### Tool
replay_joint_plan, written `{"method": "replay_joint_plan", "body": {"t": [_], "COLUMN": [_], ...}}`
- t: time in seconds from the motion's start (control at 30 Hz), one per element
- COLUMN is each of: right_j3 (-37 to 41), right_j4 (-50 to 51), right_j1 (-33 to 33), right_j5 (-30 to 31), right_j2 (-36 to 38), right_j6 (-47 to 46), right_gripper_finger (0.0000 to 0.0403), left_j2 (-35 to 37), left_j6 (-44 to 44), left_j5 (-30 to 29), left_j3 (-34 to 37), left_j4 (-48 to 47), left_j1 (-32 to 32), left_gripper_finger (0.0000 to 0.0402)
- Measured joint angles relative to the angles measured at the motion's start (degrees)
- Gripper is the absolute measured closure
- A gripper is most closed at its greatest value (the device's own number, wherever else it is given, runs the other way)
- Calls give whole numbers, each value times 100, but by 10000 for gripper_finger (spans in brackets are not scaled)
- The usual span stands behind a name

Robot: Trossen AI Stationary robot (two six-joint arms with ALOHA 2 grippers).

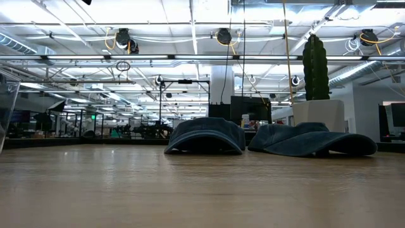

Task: Pick & Place hat
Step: Put the left blue cap into the blue bin

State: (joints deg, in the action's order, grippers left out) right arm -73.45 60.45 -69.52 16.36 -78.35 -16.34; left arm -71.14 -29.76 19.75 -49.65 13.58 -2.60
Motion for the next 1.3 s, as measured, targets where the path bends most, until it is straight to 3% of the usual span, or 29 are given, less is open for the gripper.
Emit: {"method": "replay_joint_plan", "body": {"t": [0.17, 0.27, 0.4, 0.6, 0.8, 0.93, 1.13, 1.3], "right_j3": [2, 1, 291, 1532, 2638, 2916, 2949, 2949], "right_j4": [-1621, -2428, -2378, -2333, -2726, -2305, -411, 593], "right_j1": [-154, -253, -479, -624, -625, -579, -311, 18], "right_j5": [-467, -460, -428, -430, -435, -361, -299, -306], "right_j2": [474, 915, 1438, 2282, 2945, 3186, 3193, 2991], "right_j6": [599, 157, -819, -2313, -2890, -3325, -4361, -4311], "right_gripper_finger": [393, 393, 393, 393, 393, 393, 393, 393], "left_j2": [1, 1, 0, 1, 1, -1, -2, -1], "left_j6": [0, 0, 0, 0, 0, 0, 0, 0], "left_j5": [0, 0, 0, -1, -2, -2, -2, 0], "left_j3": [0, 0, 0, 0, 0, 0, 0, 0], "left_j4": [0, 0, 0, 0, 0, 0, 0, 0], "left_j1": [-1, -1, 0, 0, -2, -1, 0, 0], "left_gripper_finger": [334, 334, 334, 334, 334, 334, 334, 334]}}
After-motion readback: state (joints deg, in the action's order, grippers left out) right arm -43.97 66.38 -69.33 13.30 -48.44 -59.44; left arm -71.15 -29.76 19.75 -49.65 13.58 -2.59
